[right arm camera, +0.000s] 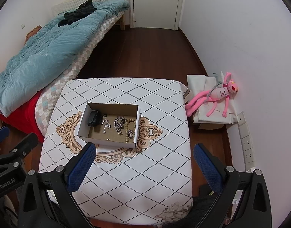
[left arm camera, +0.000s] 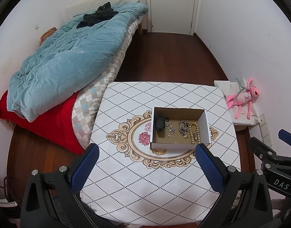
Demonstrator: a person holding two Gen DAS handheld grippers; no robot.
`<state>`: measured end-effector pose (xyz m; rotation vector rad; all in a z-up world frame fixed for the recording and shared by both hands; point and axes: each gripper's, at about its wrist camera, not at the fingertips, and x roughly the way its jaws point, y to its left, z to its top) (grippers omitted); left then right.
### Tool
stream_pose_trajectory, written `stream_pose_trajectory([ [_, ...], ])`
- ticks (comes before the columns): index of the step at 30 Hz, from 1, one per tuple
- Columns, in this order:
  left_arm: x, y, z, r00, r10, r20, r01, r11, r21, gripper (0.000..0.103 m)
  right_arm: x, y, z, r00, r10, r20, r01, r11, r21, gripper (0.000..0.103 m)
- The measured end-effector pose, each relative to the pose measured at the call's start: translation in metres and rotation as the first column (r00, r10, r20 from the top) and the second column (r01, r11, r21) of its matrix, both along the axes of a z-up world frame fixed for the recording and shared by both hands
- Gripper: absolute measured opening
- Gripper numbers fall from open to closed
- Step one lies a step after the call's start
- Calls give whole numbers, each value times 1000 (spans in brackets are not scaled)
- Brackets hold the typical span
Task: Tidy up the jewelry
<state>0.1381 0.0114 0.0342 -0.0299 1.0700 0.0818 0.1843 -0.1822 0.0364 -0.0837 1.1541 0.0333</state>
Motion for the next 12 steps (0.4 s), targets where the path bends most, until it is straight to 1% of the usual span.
stream_pose_trajectory([
  [7,0,0,0,1000,-1,-2,1,1000,-3,103,-1,0,1,1000,0,0,0,1000,1,103],
  [12,-4,-2,6,1000,-6,17,6,1000,-6,103,-1,0,2,1000,1,0,-1,1000,-3,103],
])
